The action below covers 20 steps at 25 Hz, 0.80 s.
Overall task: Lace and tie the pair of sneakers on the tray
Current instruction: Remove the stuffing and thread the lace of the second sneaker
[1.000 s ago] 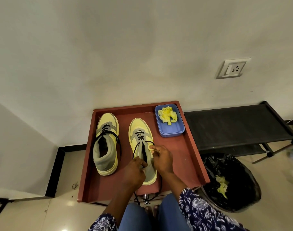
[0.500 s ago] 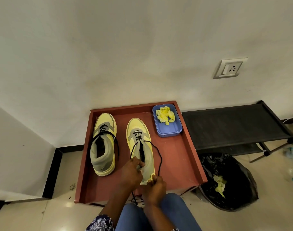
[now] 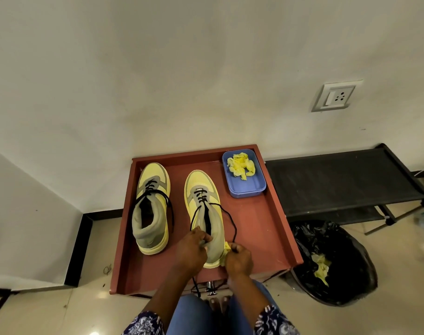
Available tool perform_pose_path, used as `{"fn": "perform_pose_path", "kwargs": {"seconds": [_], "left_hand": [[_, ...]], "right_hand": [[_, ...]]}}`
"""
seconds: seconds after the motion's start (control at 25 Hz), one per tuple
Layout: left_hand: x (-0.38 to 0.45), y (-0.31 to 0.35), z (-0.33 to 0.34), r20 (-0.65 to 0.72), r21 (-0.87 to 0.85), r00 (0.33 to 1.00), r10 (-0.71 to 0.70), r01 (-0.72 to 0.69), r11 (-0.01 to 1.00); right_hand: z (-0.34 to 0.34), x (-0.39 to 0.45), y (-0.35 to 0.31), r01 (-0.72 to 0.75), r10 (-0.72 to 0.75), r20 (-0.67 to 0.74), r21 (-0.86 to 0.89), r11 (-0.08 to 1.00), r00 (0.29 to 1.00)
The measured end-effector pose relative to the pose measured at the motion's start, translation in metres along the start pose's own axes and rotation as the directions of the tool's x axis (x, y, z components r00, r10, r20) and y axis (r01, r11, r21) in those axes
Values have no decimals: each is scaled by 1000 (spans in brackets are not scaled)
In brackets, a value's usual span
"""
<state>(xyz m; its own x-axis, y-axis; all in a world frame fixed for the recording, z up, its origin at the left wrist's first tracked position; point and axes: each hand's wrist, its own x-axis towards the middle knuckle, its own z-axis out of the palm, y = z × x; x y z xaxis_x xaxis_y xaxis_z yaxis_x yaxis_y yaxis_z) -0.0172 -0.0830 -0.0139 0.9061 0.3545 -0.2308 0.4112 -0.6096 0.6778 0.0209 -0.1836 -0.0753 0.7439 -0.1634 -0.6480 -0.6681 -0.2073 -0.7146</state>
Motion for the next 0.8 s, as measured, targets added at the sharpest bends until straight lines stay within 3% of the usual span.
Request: {"fn": "perform_pose_path", "kwargs": {"seconds": [0.16, 0.28, 0.64, 0.8], "left_hand": [[0, 3, 0, 4, -14, 1000, -6, 6, 1000], [-1, 3, 1, 1, -17, 1000, -10, 10, 1000], [3, -2, -7, -15, -24, 999, -50, 50, 998], [-3, -14, -33, 115, 14, 988, -108, 107, 994]], "right_hand": [[-4, 31, -35, 84, -57, 150, -180, 980, 987], [1, 39, -51, 108, -76, 212, -144, 984, 974], [-5, 2, -16, 187, -167, 178, -99, 977, 970], [4, -21, 4, 157, -128, 179, -158, 975, 976]]}}
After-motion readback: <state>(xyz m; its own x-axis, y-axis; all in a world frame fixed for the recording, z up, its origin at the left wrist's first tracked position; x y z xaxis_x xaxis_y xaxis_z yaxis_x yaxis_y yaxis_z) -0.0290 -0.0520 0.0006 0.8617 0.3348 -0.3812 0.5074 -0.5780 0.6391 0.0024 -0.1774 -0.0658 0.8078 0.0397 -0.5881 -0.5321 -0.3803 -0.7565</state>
